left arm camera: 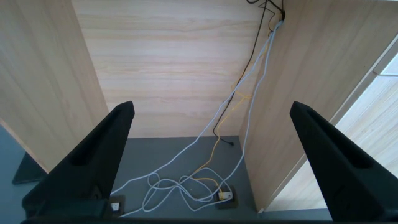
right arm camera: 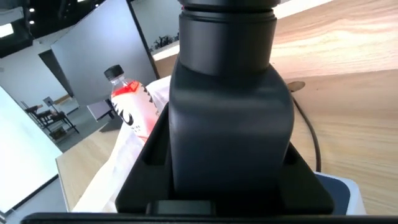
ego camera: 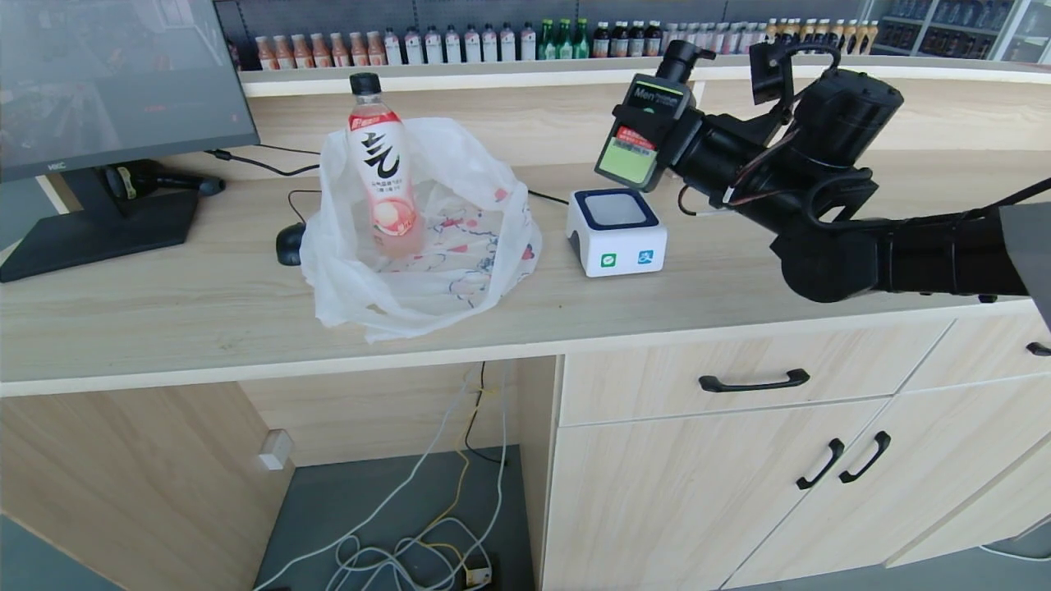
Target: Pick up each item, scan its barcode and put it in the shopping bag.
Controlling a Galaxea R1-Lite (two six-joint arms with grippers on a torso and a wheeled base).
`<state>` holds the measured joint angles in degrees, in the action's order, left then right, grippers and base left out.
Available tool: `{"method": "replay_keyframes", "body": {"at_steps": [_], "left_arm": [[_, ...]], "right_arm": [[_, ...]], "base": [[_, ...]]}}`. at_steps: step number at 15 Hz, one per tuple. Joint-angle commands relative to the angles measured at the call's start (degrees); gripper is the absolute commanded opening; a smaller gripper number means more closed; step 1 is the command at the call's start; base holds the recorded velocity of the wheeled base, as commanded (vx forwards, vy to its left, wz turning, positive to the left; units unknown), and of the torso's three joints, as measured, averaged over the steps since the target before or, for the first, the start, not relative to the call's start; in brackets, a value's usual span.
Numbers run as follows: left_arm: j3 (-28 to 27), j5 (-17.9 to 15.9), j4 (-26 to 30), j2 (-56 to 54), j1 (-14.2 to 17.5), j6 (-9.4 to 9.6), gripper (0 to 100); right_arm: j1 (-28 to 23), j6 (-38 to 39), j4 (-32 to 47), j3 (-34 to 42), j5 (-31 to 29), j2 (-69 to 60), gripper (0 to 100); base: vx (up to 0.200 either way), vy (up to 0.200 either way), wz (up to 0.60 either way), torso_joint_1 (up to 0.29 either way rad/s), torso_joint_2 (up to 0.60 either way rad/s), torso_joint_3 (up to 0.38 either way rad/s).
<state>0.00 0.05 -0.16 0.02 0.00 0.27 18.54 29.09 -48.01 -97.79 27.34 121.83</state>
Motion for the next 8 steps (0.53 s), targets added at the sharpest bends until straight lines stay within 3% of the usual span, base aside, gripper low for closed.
{"method": "replay_keyframes", "body": {"at_steps": [1, 4, 8], "left_arm": [[0.0, 0.0, 0.0, 0.0, 0.0, 0.0, 100], [0.0, 0.0, 0.0, 0.0, 0.0, 0.0, 100], [0.0, 0.0, 0.0, 0.0, 0.0, 0.0, 100]], "right_arm": [[0.0, -1.5, -0.1, 1.1, 0.0, -3.6, 0], [0.0, -8.2, -0.4, 2.4, -0.2, -7.3, 0], [0.0, -16.3, -0.9, 9.6, -4.7, -13.0, 0]], "base": [[0.0, 0.0, 0.0, 0.0, 0.0, 0.0], [0.0, 0.0, 0.0, 0.0, 0.0, 0.0], [0.0, 0.0, 0.0, 0.0, 0.0, 0.0]]}}
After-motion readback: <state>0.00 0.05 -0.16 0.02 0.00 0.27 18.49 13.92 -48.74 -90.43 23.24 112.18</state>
